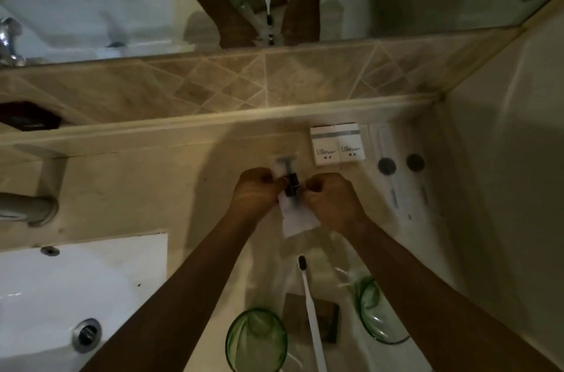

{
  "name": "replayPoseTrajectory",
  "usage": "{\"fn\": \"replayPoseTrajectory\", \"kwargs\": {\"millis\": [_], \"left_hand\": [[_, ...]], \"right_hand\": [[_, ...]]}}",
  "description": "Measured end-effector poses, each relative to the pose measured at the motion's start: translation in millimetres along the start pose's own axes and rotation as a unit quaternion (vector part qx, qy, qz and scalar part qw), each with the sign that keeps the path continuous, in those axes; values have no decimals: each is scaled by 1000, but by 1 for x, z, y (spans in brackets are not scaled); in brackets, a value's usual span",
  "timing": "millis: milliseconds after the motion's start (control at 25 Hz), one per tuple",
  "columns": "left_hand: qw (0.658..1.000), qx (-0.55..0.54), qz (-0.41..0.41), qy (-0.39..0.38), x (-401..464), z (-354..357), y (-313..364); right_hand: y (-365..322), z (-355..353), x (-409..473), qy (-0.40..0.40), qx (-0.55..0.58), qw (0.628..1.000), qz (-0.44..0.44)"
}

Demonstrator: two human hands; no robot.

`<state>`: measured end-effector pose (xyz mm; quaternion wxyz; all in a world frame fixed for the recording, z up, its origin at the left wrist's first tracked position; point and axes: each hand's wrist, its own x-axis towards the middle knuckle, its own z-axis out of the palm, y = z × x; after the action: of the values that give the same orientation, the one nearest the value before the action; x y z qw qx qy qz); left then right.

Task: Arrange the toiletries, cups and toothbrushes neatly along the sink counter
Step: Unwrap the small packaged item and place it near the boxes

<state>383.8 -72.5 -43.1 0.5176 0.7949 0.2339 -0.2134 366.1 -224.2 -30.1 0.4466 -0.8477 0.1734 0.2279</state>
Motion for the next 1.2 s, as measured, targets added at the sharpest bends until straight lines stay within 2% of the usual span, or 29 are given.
{"fn": "replayPoseTrajectory", "kwargs": {"millis": [240,320,360,440,520,640,760,960,1200], "left_hand": [[980,185,46,62,8,-9,-14],[968,202,115,93,-2,-12,-19],[951,224,181,109,-9,-15,-23],[891,313,308,113,-19,-20,-35],[846,388,356,86,-28,-23,-45],[833,447,325,38,-34,-21,-55],[835,456,307,10,-32,-22,-61],[831,467,303,17,-25,-25,-54],[841,449,300,-16,-6,-24,-42]], "right_hand": [[7,29,8,2,69,998,4],[8,29,-1,23,33,999,-23],[10,29,-7,57,-28,996,-64],[9,27,-16,105,-153,971,-153],[6,26,-20,71,-183,960,-200],[8,24,-18,6,-228,944,-237],[9,24,-16,-24,-233,945,-229],[10,33,-9,-11,-222,948,-227],[-1,30,9,3,-226,947,-229]]}}
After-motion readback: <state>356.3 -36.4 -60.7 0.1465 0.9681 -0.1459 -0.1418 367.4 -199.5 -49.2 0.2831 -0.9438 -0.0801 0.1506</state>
